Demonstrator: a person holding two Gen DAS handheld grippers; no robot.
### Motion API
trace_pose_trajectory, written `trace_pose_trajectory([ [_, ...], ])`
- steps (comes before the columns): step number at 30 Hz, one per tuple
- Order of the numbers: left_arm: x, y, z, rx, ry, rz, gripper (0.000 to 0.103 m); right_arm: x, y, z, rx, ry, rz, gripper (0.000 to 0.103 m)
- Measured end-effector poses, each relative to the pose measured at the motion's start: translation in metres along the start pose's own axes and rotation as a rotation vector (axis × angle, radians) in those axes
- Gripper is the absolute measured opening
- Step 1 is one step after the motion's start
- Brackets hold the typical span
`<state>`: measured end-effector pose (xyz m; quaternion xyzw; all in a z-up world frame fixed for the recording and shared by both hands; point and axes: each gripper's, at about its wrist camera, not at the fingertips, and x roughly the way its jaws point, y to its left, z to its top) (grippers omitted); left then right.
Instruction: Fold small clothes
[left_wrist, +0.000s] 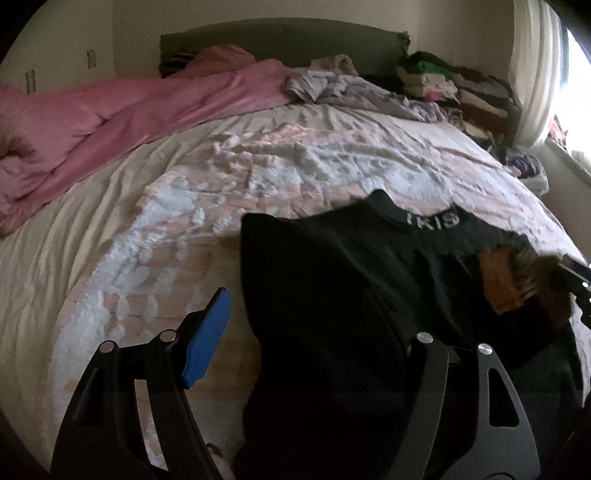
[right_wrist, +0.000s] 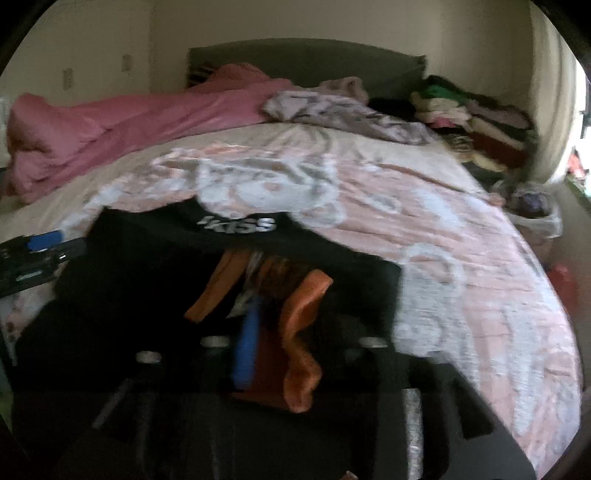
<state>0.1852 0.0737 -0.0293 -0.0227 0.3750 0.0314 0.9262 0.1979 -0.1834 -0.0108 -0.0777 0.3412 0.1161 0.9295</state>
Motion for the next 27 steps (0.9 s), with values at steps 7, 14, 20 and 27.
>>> trace_pose_trajectory([
  [7, 0.006, -0.009, -0.005, 0.041, 0.027, -0.003, 0.066, -0.001, -0.013, -0.008, 0.037, 0.014, -0.028, 0.049],
  [14, 0.018, -0.022, -0.013, 0.12, 0.09, 0.026, 0.066, 0.003, 0.018, -0.01, -0.013, 0.043, 0.078, 0.049],
  [20, 0.018, -0.018, -0.016, 0.108, 0.101, 0.014, 0.066, 0.002, 0.05, -0.007, -0.069, 0.046, 0.134, 0.049],
  [27, 0.018, -0.018, -0.016, 0.108, 0.101, 0.015, 0.066, 0.013, 0.063, -0.005, -0.109, 0.081, 0.125, 0.056],
])
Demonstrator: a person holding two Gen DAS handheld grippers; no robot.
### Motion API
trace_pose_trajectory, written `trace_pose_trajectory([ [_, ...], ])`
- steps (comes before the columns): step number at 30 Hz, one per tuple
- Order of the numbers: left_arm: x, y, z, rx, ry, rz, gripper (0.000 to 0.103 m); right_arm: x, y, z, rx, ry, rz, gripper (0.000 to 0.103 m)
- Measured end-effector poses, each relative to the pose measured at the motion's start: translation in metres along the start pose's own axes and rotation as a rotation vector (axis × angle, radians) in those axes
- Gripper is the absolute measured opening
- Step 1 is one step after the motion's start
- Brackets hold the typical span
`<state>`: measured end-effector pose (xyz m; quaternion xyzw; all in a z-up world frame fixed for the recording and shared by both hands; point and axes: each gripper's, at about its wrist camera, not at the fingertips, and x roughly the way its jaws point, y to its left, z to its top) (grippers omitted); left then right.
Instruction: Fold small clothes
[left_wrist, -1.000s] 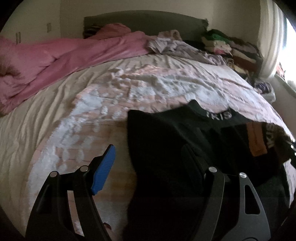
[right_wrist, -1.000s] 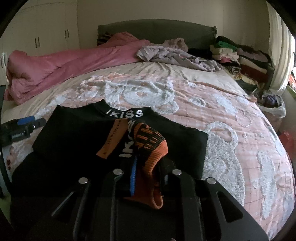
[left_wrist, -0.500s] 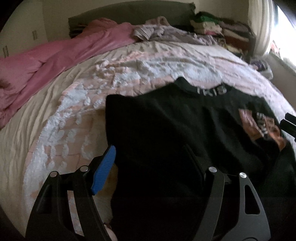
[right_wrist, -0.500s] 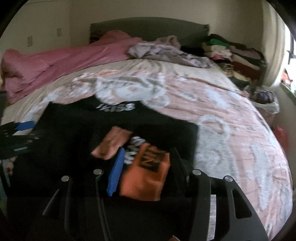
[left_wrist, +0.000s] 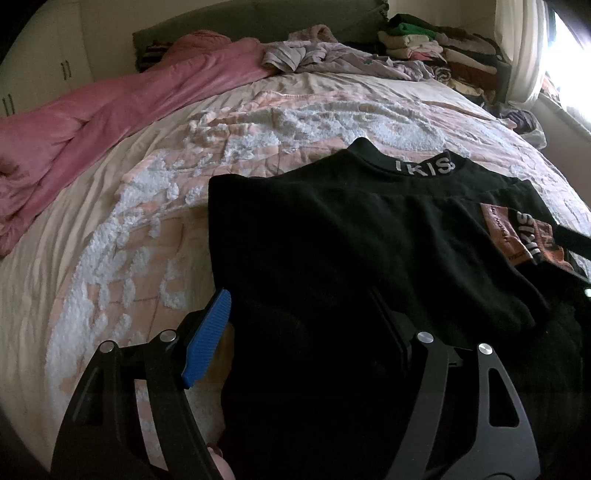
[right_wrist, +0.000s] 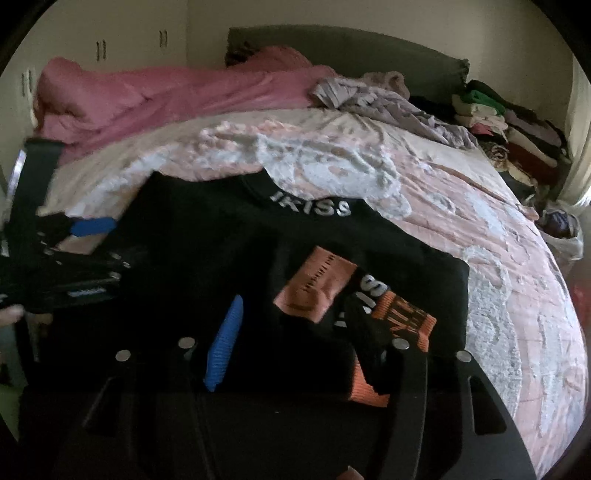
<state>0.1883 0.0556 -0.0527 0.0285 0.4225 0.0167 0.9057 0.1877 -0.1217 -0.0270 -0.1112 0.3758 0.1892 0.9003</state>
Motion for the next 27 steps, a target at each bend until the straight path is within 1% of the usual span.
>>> trace_pose_trajectory([
  [2, 0.0, 0.0, 0.0, 0.0, 0.0, 0.0, 0.066, 0.007, -0.007, -0.004, 0.03, 0.029, 0.002, 0.056],
  [5, 0.0, 0.0, 0.0, 0.0, 0.0, -0.001, 0.066, 0.019, -0.021, -0.013, 0.051, 0.085, -0.055, 0.056],
  [6, 0.0, 0.0, 0.0, 0.0, 0.001, -0.002, 0.066, 0.025, -0.028, -0.017, 0.063, 0.109, -0.08, 0.059],
  [7, 0.0, 0.0, 0.0, 0.0, 0.001, -0.002, 0.066, 0.027, -0.033, -0.02, 0.086, 0.115, -0.068, 0.061],
  [9, 0.0, 0.0, 0.0, 0.002, 0.0, 0.001, 0.066, 0.028, -0.041, -0.024, 0.136, 0.105, -0.026, 0.061],
  [14, -0.001, 0.0, 0.0, 0.001, 0.0, 0.0, 0.066, 0.027, -0.038, -0.026, 0.131, 0.098, -0.029, 0.062],
  [19, -0.001, 0.0, 0.0, 0.0, 0.0, -0.001, 0.066, 0.012, -0.04, -0.029, 0.152, 0.065, -0.009, 0.064],
  [22, -0.002, 0.0, 0.0, 0.0, -0.001, -0.001, 0.066, 0.001, -0.037, -0.031, 0.162, 0.042, 0.019, 0.064],
  [27, -0.008, 0.0, -0.001, 0.002, -0.004, -0.002, 0.066, -0.014, -0.026, -0.03, 0.133, 0.009, 0.042, 0.064],
])
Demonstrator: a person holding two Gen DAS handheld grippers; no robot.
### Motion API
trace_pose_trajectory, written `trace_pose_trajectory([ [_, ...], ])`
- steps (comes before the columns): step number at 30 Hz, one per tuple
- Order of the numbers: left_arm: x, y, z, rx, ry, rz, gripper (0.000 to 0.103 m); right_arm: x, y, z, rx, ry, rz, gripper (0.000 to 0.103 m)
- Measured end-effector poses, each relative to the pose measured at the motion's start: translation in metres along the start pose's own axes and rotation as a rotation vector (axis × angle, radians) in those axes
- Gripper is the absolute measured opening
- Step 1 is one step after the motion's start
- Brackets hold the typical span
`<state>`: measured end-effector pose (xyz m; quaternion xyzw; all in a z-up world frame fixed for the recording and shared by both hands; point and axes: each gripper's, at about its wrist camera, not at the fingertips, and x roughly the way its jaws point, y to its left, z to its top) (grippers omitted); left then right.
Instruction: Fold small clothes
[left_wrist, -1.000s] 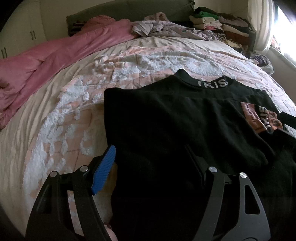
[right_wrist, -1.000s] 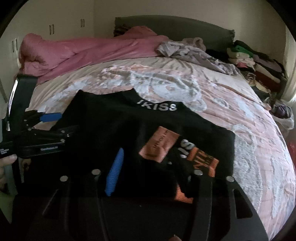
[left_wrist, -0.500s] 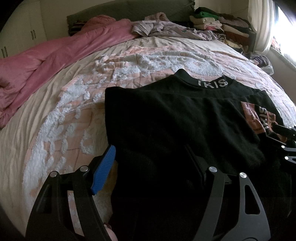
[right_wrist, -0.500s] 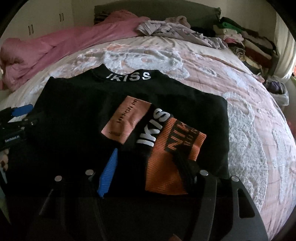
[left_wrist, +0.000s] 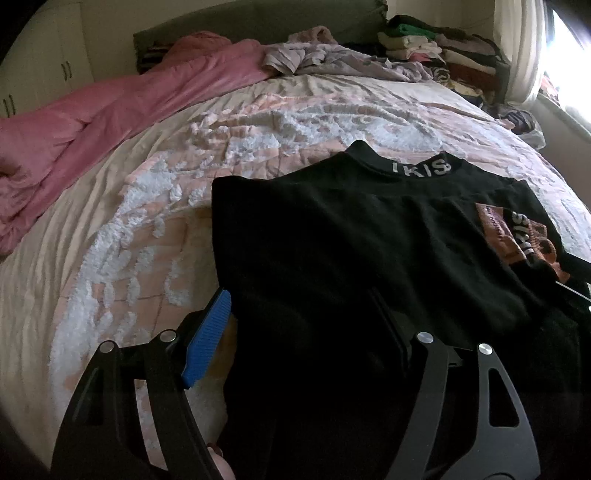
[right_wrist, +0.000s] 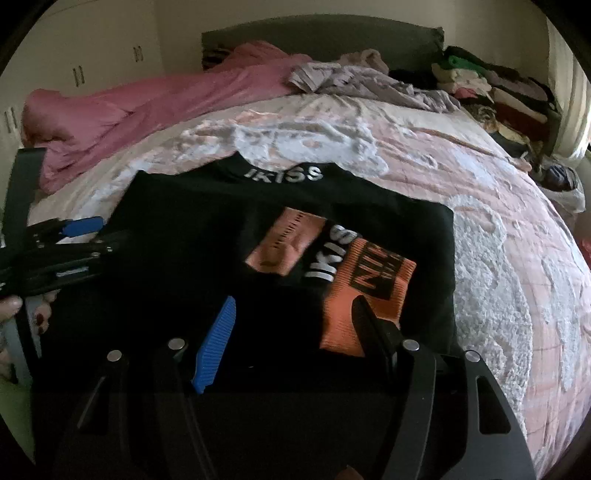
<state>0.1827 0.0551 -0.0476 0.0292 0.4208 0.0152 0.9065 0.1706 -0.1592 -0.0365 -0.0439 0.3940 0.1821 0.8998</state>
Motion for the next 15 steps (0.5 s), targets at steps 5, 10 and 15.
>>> trace_pose_trajectory([
  [5, -0.005, -0.002, -0.001, 0.008, -0.005, 0.001, 0.066, -0.002, 0.009, -0.001, -0.015, -0.005, 0.032, 0.064],
  [10, -0.009, -0.004, -0.002, 0.011, -0.01, -0.006, 0.066, 0.021, 0.005, -0.01, 0.001, 0.085, -0.013, 0.064],
  [15, -0.016, -0.007, -0.003, 0.019, -0.018, -0.014, 0.07, 0.013, 0.005, -0.01, 0.014, 0.061, 0.006, 0.072],
])
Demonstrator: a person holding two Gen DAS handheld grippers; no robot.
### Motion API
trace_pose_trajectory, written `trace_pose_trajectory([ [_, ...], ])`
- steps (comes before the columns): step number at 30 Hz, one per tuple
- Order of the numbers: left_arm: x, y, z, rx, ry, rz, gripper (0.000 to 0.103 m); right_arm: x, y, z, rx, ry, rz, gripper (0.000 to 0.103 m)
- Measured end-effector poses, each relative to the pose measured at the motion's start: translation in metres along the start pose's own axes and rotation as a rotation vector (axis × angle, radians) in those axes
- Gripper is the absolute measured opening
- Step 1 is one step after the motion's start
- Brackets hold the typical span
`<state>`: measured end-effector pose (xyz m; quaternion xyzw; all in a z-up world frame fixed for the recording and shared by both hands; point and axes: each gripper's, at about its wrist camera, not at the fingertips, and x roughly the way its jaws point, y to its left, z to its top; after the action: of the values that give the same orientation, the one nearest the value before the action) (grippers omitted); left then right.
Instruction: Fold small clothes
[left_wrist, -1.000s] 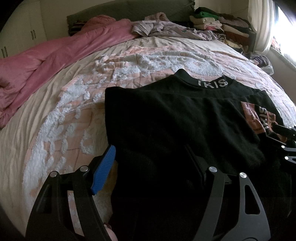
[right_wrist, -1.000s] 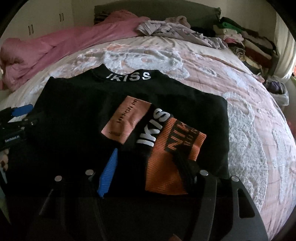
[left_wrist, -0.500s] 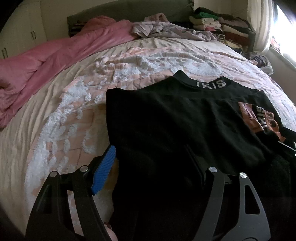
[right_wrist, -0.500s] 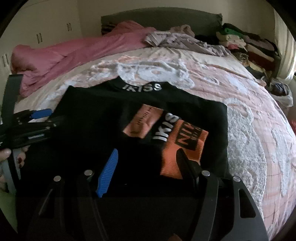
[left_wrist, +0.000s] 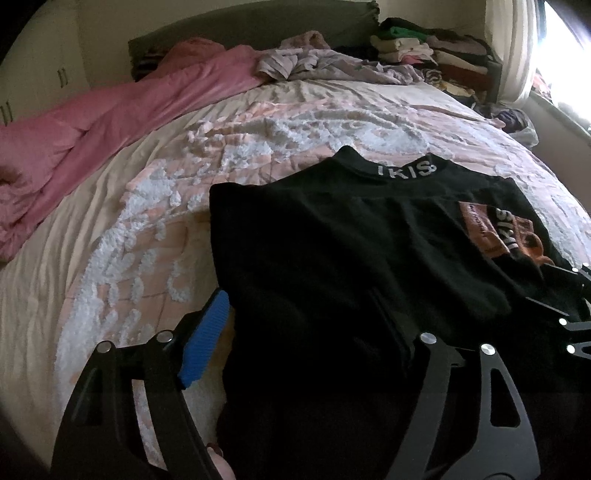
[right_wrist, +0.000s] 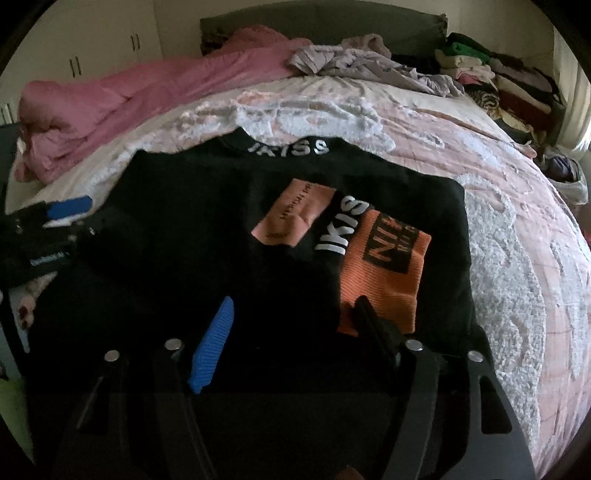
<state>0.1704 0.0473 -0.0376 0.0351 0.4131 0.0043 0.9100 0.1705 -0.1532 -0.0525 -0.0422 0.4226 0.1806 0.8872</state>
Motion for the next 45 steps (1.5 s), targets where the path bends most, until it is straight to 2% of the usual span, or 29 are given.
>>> trace_pose_trajectory([
  [2, -0.003, 0.0, 0.0, 0.001, -0.005, -0.003, 0.071, -0.005, -0.001, -0.001, 0.006, -0.011, 0.002, 0.075],
  [7, -0.009, 0.002, 0.001, -0.009, -0.019, -0.007, 0.078, -0.017, -0.004, -0.002, 0.021, -0.041, 0.0, 0.076],
  [10, -0.012, 0.005, 0.003, -0.02, -0.025, -0.009, 0.084, -0.024, -0.008, -0.002, 0.038, -0.059, -0.007, 0.086],
  [12, -0.014, 0.007, 0.004, -0.029, -0.028, -0.01, 0.085, -0.029, -0.01, -0.002, 0.05, -0.078, -0.015, 0.087],
  [16, -0.02, 0.011, 0.006, -0.046, -0.038, -0.017, 0.093, -0.04, -0.014, -0.001, 0.061, -0.114, -0.011, 0.09],
  [19, -0.028, 0.013, 0.008, -0.057, -0.052, -0.03, 0.093, -0.048, -0.015, 0.0, 0.07, -0.136, -0.014, 0.094],
  [35, -0.06, 0.018, 0.01, -0.083, -0.107, -0.043, 0.093, -0.084, -0.016, -0.002, 0.084, -0.209, 0.021, 0.095],
  [45, -0.084, 0.033, -0.006, -0.123, -0.118, -0.038, 0.093, -0.119, -0.016, -0.012, 0.078, -0.253, 0.046, 0.095],
])
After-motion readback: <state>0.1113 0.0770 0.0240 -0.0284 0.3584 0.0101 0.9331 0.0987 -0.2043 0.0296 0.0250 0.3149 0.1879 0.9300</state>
